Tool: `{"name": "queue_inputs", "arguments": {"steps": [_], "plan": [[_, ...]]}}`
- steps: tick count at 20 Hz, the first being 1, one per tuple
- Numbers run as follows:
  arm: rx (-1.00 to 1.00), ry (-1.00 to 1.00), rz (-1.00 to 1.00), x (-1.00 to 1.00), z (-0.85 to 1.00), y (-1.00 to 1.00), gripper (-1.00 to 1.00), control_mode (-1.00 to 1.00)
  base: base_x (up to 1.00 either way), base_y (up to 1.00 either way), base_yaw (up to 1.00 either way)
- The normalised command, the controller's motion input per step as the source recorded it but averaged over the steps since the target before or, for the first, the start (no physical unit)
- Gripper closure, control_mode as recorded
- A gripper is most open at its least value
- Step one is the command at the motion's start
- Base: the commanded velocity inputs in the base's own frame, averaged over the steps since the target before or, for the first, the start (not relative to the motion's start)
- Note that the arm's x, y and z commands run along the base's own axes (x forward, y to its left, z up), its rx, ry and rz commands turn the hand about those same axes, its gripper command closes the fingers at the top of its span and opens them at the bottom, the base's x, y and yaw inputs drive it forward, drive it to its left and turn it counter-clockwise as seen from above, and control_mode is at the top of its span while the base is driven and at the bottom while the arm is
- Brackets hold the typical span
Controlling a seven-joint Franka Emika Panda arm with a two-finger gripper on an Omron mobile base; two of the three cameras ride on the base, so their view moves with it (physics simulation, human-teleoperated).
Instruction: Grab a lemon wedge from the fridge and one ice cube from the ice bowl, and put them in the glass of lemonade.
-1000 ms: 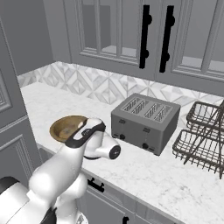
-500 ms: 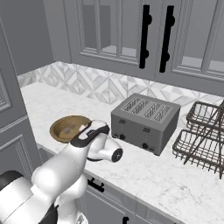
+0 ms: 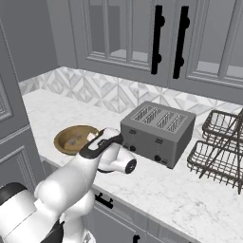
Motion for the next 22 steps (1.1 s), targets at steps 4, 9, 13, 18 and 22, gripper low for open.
{"name": "queue_inputs", "arguments": {"steps": [4,9,13,18,22], "plan": [[0.0,-0.03,0.0,0.12,0.31,0.13,1.0,-1.0,0.0,0.0,0.0],[0.0,0.0,0.0,0.2,0.0,0.0,1.0,-1.0,0.0,0.0,0.0],[0.0,0.0,0.0,0.0,0.0,0.0,1.0,-1.0,0.0,0.0,0.0],[0.0,0.0,-0.01,0.0,0.45,0.06,-1.0,-1.0,0.0,0.0,0.0],[-0.16,0.2,-0.04,0.0,0.78,0.39,-1.0,-1.0,0.0,0.0,0.0]]}}
